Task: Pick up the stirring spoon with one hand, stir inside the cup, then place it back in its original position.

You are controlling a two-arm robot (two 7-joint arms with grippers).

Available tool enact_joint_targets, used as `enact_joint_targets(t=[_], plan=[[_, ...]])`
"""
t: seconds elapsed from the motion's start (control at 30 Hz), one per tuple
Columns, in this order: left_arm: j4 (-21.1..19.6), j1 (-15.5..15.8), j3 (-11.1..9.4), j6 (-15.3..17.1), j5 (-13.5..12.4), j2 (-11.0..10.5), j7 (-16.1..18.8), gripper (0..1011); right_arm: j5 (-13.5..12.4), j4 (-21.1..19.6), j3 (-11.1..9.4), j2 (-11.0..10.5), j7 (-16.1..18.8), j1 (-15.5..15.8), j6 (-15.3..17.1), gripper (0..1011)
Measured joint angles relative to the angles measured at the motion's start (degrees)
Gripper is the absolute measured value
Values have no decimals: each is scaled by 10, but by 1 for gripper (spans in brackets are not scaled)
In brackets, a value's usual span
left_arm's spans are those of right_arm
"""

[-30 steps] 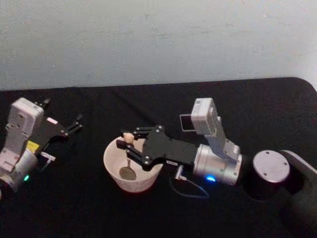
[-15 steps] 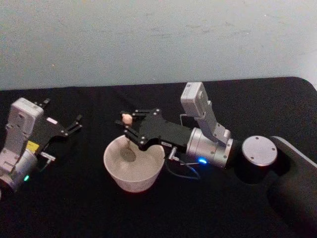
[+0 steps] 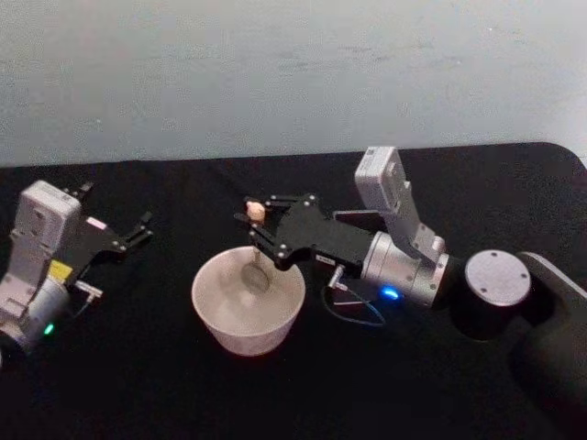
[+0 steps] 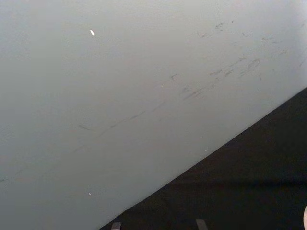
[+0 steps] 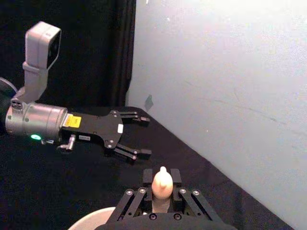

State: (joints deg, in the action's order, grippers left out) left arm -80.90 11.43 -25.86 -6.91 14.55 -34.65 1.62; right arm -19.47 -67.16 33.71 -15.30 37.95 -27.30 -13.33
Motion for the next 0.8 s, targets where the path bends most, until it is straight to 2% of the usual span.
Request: enact_joint_targets(t=[0.53, 0.8], plan=[[0, 0, 0, 0, 0, 0, 0, 1001, -27, -59, -17, -21, 12, 17, 3, 213], [0, 0, 0, 0, 0, 0, 0, 1001, -56, -107, -38, -47, 23, 16, 2, 213]])
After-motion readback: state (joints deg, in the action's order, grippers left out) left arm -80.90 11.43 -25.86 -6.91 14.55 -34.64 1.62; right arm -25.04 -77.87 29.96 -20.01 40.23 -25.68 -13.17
